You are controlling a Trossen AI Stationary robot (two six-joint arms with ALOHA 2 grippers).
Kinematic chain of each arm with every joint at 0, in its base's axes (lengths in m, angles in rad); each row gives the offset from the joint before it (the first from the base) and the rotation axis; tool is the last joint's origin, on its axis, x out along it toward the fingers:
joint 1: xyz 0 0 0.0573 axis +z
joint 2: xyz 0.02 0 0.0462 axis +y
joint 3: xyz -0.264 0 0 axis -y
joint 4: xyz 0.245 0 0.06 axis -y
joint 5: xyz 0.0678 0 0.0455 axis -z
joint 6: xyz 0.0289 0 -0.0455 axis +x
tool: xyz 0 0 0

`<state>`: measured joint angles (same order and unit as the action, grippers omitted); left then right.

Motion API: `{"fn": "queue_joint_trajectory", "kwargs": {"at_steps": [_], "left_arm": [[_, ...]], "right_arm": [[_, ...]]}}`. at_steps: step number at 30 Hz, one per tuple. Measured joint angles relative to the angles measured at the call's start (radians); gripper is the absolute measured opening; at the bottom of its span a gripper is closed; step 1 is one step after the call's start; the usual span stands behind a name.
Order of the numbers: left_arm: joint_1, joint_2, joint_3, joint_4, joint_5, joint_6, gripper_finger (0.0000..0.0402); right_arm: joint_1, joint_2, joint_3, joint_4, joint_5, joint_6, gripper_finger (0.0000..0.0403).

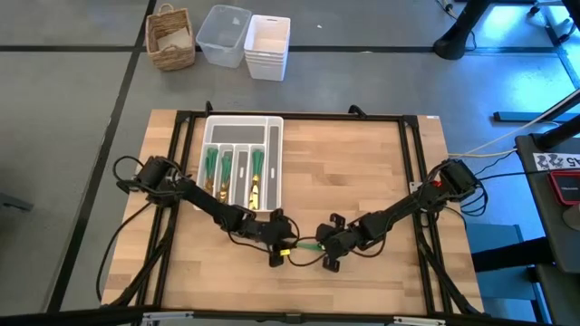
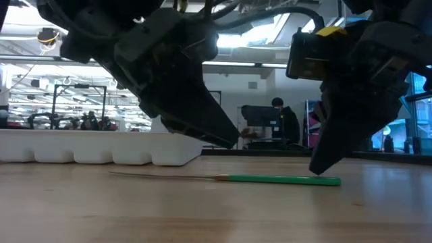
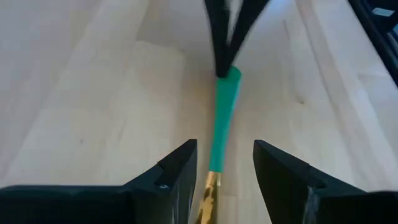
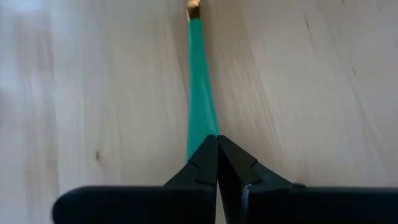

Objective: Sort silverware
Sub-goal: Put the green knife into the white silverware tray

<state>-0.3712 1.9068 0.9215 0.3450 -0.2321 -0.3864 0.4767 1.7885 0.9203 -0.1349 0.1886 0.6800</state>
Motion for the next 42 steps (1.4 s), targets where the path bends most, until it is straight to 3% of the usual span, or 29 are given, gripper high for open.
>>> {"fn": "queue_joint_trajectory", "kwargs": {"at_steps": [16,21,32,42], "left_arm": [[0.020,0.000,0.000,-0.074,0.073,0.076,0.0143],[0.020,0.000,0.009,-0.083,0.074,0.081,0.0143],[0.070,0.000,0.119,-0.337,0.100,0.146,0.0143],[0.069,0.000,0.123,-0.290,0.151,0.154,0.0143]], "right_arm": [[0.000,-0.003,0.003,0.030,0.009,-0.002,0.0007],[0.000,-0.049,0.020,0.004,-0.052,-0.002,0.0007],[0.001,-0.173,0.201,-0.280,0.004,-0.073,0.0007],[0.002,-0.262,0.503,-0.651,0.052,-0.177,0.0007]]}}
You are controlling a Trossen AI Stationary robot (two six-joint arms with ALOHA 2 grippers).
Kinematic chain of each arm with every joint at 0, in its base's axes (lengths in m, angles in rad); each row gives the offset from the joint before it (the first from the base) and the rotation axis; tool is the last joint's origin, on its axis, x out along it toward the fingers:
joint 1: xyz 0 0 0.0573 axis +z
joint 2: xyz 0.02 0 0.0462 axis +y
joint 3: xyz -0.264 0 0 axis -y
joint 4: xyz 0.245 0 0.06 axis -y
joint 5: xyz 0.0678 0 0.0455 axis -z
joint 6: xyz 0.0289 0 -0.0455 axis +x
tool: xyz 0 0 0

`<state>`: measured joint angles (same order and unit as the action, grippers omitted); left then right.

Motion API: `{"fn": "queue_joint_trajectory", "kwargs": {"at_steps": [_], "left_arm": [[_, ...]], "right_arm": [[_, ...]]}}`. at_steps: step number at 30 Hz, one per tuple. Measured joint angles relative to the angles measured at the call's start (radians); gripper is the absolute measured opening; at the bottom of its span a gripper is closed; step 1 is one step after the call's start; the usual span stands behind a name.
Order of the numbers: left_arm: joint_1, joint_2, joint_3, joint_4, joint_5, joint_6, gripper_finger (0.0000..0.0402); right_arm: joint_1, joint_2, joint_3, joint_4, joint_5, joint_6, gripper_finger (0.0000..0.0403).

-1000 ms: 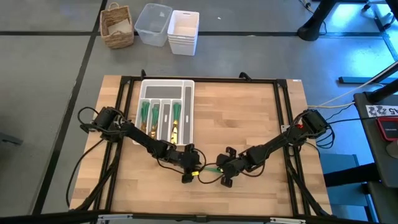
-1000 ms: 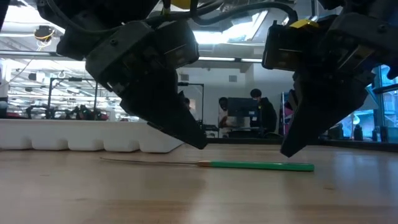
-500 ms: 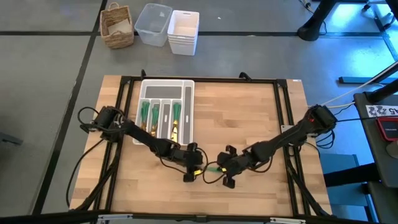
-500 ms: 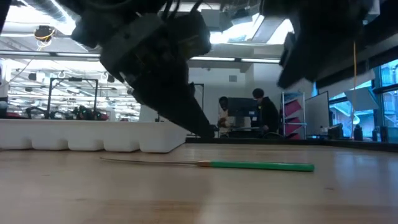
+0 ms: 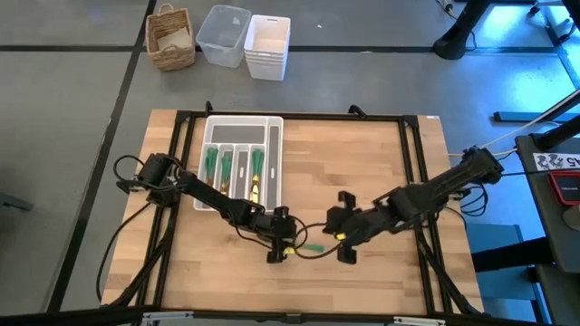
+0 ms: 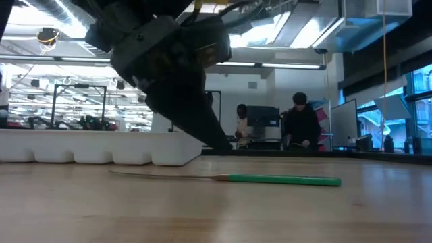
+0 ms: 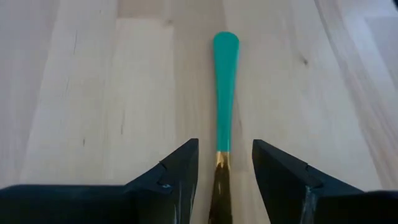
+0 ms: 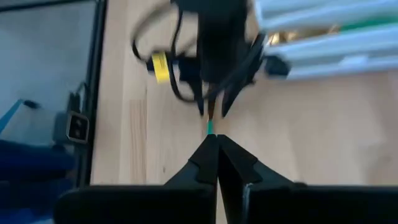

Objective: Sort silverware
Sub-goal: Put the green knife into the white silverware tray

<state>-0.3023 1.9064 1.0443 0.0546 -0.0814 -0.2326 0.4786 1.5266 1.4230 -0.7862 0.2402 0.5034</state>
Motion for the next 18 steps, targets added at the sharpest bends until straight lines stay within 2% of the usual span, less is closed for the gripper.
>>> {"fn": "queue_joint_trajectory", "kwargs": {"at_steps": [9,14,18], "left_arm": [[0.001,0.000,0.000,0.013,-0.003,-0.001,0.0143],[0.001,0.000,0.003,0.005,-0.003,-0.021,0.0143],[0.003,0.044,0.050,0.003,0.008,-0.020,0.0143]], "right_arm": [[0.000,-0.096,0.217,-0.179,0.159,-0.041,0.0007],[0.000,-0.166,0.247,-0.190,0.187,-0.051,0.0007],[0.000,-0.234,0.247,-0.209,0.187,-0.067,0.0007]]}}
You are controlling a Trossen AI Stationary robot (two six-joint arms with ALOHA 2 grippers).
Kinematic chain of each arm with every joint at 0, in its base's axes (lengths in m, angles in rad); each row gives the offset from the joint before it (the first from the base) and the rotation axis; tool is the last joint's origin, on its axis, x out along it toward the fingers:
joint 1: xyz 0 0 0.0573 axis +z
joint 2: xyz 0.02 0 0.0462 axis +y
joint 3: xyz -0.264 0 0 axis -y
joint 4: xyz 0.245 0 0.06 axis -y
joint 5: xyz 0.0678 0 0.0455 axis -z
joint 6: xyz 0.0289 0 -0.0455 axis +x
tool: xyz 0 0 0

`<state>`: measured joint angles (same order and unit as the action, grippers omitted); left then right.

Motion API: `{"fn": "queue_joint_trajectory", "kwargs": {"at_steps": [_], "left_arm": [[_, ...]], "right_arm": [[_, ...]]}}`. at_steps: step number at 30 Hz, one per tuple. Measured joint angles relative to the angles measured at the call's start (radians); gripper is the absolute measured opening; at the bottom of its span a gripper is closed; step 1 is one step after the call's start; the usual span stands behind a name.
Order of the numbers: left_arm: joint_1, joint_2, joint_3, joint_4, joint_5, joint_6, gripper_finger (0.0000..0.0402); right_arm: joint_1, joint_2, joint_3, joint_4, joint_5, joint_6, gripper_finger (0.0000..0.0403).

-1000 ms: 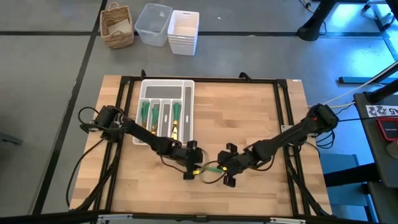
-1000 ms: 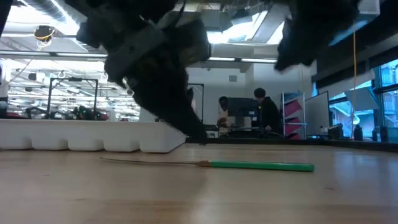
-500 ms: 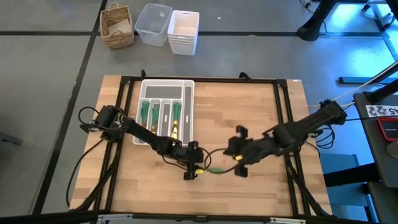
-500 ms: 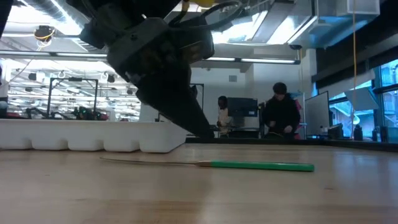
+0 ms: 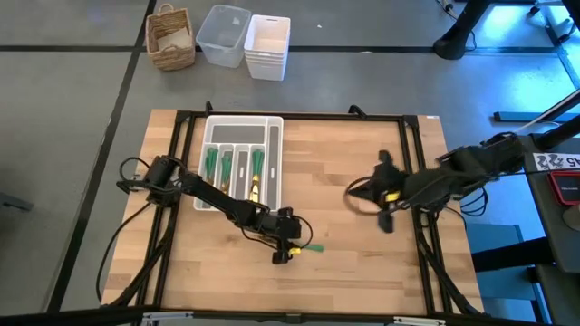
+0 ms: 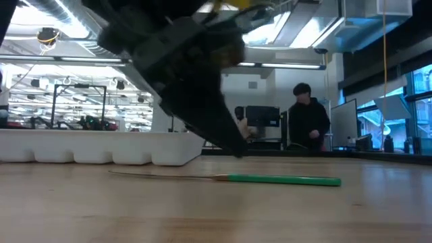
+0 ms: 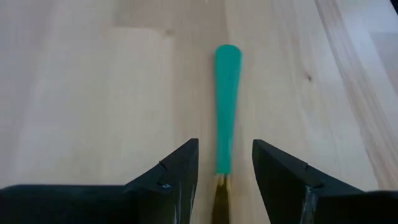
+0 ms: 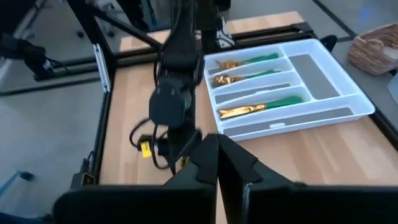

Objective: Sort silverware
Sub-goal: Put the green knife into the white silverware tray

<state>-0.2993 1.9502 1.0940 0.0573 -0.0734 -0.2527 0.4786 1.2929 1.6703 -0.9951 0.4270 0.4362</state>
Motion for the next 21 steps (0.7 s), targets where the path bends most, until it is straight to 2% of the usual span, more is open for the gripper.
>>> {"fn": "queue_joint_trajectory", "kwargs": {"at_steps": [2,6,11,16,21], "left_arm": [[0.000,0.041,0.042,-0.016,0.024,0.001,0.0143],[0.000,0.091,0.127,-0.158,0.026,0.021,0.0143],[0.000,0.093,0.148,-0.246,0.026,0.046,0.0143],[0.000,0.088,0.153,-0.353,0.019,0.022,0.0137],[0.001,0.087,0.158,-0.389,0.014,0.021,0.0093]], "right_arm": [[0.000,-0.047,0.000,-0.020,0.002,0.001,0.0007],[0.001,-0.133,-0.025,-0.035,0.036,0.002,0.0007],[0.048,-0.229,-0.115,-0.034,0.128,0.011,0.0007],[0.092,-0.305,-0.257,-0.032,0.193,0.119,0.0007],[0.111,-0.354,-0.450,-0.007,0.278,0.263,0.0007]]}}
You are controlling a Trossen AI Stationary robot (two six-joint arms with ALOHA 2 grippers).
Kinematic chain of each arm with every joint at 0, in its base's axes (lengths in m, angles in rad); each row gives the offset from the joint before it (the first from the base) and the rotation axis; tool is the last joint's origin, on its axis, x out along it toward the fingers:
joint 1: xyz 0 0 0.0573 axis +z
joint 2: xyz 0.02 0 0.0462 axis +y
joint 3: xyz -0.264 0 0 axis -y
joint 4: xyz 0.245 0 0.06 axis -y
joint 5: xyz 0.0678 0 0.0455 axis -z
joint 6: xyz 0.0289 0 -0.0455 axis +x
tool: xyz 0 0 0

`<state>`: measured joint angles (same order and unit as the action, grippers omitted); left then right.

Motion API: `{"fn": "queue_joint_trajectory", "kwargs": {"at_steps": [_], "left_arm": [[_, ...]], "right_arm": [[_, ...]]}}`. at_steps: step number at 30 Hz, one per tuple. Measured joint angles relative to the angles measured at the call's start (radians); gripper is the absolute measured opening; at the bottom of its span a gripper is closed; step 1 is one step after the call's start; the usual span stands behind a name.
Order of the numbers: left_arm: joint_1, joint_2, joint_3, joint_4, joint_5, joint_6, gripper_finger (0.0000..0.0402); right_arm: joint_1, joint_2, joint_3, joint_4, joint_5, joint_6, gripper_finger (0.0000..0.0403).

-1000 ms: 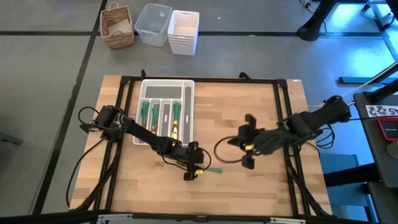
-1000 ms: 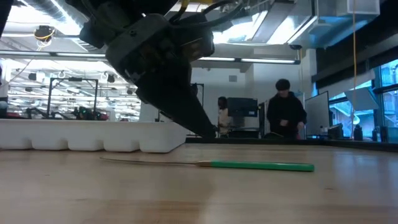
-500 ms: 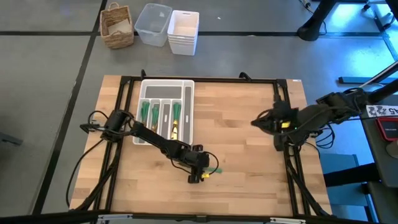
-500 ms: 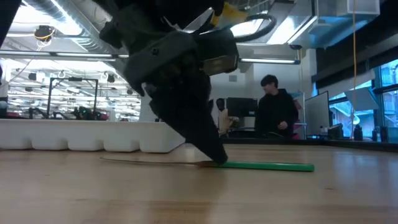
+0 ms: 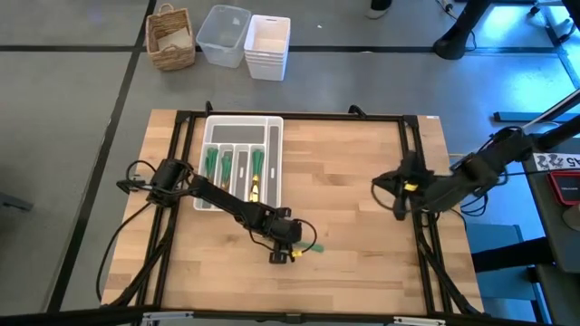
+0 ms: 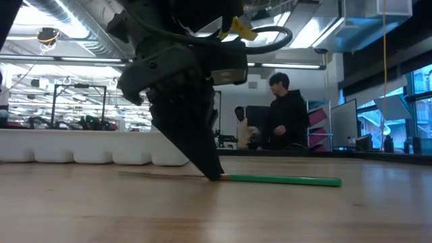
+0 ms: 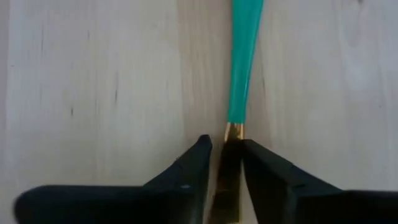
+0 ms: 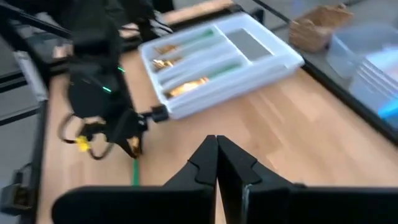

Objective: Sort silverware
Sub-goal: Put the green knife into the white silverware tray

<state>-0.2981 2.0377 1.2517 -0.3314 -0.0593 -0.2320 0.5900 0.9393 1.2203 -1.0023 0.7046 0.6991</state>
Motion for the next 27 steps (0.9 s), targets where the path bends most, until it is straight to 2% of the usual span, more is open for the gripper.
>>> {"fn": "queue_joint_trajectory", "kwargs": {"at_steps": [6,13,22,27], "left_arm": [[0.010,0.002,0.008,-0.013,0.002,0.012,0.0039],[0.029,0.001,0.010,-0.071,0.016,-0.103,0.0033],[0.033,-0.015,0.004,-0.033,0.071,-0.233,0.0023],[0.045,-0.021,0.004,-0.026,0.083,-0.244,0.0010]], "right_arm": [[0.000,-0.020,-0.204,0.060,0.010,0.192,0.0007],[-0.001,-0.019,-0.377,0.237,-0.013,0.342,0.0008],[-0.001,0.088,-0.590,0.663,-0.087,0.341,0.0008],[-0.001,0.219,-0.625,0.784,-0.096,0.341,0.0008]]}}
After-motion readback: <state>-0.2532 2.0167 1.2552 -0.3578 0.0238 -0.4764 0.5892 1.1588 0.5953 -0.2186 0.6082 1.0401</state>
